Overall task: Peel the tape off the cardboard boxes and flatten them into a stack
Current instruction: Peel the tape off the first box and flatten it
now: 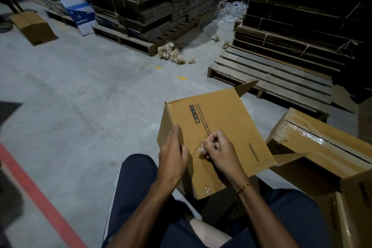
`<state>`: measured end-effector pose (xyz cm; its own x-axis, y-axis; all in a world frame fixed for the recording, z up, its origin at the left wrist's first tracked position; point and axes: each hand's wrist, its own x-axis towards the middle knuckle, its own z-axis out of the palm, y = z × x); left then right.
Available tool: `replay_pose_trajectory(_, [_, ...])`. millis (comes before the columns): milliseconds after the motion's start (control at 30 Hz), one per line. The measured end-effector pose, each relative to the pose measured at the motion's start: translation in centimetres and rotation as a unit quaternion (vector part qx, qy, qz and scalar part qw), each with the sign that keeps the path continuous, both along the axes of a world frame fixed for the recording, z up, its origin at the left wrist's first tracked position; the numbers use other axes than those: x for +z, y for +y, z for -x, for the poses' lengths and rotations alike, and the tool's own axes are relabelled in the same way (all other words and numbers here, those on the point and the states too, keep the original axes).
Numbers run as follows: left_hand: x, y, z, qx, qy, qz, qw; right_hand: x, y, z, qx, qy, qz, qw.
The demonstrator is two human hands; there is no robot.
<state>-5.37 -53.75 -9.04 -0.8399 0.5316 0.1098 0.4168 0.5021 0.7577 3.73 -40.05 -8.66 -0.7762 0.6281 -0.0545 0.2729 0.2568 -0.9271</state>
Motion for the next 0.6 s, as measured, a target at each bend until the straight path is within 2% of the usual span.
replay_pose_trajectory(133, [0.6,-1.1,1.1,-0.078,0.056,0.091,0.991,0.0,-0.4,0.5,0.010,0.017,0.014,1.000])
replay_pose_trajectory(267, [1.2,-2.4,3.6,-0.163,0.028,0.149,0.975,0.3,-0.2,0.9,0.012,0.026,0.030,0.999])
replay_pose_trajectory(433, [1.6,-1.6,4.8,-0.181,0.056,0.215,0.958,0.4,-0.4,1.2,0.017,0.028,0.010,0.999])
replay_pose_trajectory(600, [1.9,-1.2,5.4,-0.194,0.077,0.229,0.951,0.1,-0.1,1.2,0.011,0.035,0.020,0.999])
